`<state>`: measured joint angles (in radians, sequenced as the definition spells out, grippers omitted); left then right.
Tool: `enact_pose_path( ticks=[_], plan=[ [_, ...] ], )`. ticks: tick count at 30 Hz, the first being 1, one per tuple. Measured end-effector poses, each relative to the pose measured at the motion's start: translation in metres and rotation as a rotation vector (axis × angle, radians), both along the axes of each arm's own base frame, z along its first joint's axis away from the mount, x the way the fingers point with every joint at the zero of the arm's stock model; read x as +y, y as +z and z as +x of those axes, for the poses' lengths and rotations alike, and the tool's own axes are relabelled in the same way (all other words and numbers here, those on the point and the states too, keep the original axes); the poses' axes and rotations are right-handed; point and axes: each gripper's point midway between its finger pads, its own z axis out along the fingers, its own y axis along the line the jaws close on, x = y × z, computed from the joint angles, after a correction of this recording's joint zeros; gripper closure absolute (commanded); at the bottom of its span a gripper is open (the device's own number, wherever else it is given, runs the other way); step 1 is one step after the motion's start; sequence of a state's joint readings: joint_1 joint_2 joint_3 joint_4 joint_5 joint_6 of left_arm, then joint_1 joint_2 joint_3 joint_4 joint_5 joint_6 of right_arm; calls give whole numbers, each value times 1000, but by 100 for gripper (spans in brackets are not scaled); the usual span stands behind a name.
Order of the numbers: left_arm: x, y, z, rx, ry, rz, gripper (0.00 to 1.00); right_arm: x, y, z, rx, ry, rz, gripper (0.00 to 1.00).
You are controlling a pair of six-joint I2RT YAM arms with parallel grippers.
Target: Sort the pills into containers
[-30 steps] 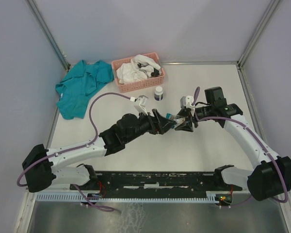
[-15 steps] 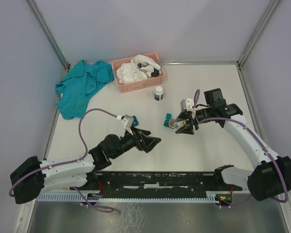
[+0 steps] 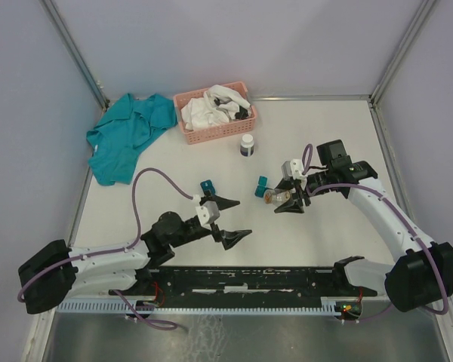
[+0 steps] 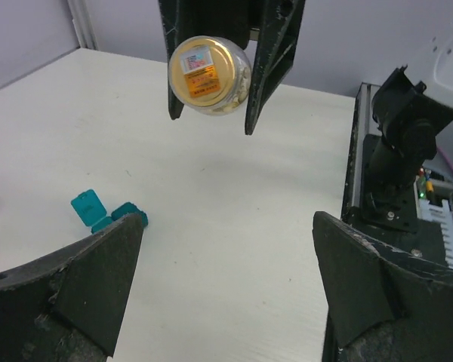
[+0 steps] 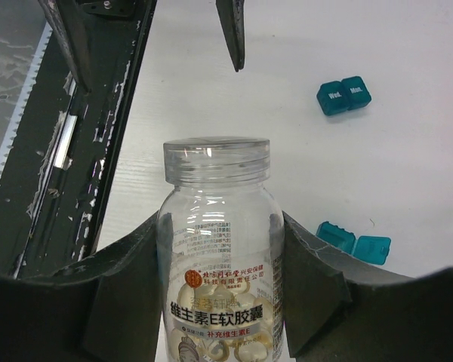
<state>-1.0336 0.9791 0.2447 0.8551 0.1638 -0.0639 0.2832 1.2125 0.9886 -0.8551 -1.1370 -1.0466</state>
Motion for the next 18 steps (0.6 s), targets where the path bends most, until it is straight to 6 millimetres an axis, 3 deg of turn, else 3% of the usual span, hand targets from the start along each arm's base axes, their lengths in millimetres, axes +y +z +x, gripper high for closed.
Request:
enact_pose_path(
  ticks=[7,18],
  plan=[
    [-19,5,10,-194,-37,93,3,0,-3,-3,4,20,1,97],
    [-58,21,30,-339,-70,156,11,-1,-4,-6,2,31,1,97]
  ],
)
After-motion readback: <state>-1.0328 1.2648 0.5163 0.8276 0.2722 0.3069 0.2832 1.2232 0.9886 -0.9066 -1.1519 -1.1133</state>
